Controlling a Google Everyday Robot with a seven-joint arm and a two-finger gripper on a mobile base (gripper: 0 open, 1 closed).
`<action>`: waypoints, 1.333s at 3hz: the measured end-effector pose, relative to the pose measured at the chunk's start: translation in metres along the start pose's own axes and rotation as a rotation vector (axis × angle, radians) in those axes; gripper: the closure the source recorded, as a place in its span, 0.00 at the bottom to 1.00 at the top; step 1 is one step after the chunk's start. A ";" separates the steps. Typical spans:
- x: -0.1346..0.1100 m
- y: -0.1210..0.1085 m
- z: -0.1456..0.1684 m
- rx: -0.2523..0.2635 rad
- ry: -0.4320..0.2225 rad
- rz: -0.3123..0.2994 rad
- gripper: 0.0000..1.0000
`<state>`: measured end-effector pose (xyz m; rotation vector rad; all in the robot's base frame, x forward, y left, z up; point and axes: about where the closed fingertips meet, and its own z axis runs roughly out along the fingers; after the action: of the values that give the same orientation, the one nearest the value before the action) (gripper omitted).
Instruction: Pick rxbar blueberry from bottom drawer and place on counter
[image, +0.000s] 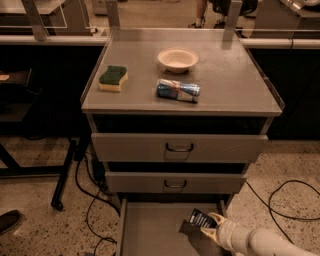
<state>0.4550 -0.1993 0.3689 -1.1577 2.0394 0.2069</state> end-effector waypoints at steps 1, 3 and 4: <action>-0.004 -0.002 -0.001 0.000 -0.001 -0.003 1.00; -0.055 -0.033 -0.028 0.032 -0.043 -0.074 1.00; -0.091 -0.059 -0.066 0.087 -0.068 -0.137 1.00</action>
Offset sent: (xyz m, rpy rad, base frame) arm 0.0194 0.0044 0.0378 -0.0099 -0.0188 0.0164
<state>0.4926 -0.2043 0.4896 -1.2140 1.8835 0.0884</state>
